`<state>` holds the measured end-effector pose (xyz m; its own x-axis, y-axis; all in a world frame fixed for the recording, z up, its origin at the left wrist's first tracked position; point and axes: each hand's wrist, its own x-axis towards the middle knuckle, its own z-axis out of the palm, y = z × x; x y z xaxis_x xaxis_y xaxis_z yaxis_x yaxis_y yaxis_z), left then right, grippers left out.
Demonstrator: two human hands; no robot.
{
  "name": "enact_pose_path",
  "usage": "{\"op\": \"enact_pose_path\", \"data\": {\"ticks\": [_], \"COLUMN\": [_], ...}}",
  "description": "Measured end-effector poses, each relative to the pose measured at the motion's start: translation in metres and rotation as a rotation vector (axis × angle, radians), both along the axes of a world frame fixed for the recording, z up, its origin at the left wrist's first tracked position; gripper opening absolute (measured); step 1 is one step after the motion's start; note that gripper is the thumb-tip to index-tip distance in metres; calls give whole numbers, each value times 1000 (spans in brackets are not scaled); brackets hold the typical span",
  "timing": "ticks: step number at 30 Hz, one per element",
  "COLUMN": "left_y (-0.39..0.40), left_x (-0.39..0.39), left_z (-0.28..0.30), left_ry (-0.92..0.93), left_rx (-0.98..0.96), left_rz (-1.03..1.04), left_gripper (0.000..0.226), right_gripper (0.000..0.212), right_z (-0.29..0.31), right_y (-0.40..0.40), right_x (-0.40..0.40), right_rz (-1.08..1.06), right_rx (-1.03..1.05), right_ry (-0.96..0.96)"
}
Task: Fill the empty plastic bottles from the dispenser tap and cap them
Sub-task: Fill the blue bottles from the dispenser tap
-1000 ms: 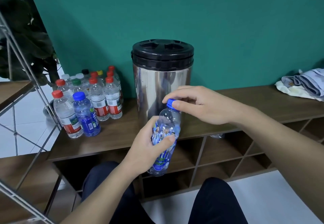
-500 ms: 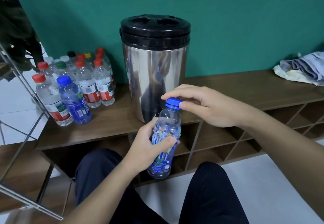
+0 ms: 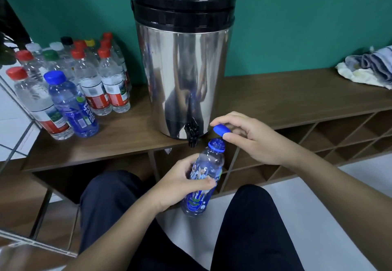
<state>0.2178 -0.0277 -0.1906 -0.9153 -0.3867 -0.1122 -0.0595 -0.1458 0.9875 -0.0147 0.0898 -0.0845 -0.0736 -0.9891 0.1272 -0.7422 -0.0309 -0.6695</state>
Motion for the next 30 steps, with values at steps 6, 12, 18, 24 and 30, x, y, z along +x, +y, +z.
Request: {"op": "enact_pose_path", "data": {"ticks": [6,12,18,24,30], "left_y": [-14,-29,-32,-28,-22], "left_x": [-4,-5,-5,-7,-15], "left_z": [-36,-53,-62,-62,-62], "left_ry": [-92,-195,-247,-256,-187], "left_rx": [-148,-261,-277,-250,-213], "left_rz": [106,172,214,270,380], "left_gripper": [61,66,71,66,63], "right_gripper": [32,26,44,21,16], "right_z": [-70,-104,-115,-90,-37], "right_y": [-40,-70,-76,-54,-49], "right_x": [-29,-40,-41,-16,46], "right_rz": [-351,-490,-488,-557,-425], "right_rx": [19,-14,-49,-250,-406], "right_ry": [210,283,214,167,34]}}
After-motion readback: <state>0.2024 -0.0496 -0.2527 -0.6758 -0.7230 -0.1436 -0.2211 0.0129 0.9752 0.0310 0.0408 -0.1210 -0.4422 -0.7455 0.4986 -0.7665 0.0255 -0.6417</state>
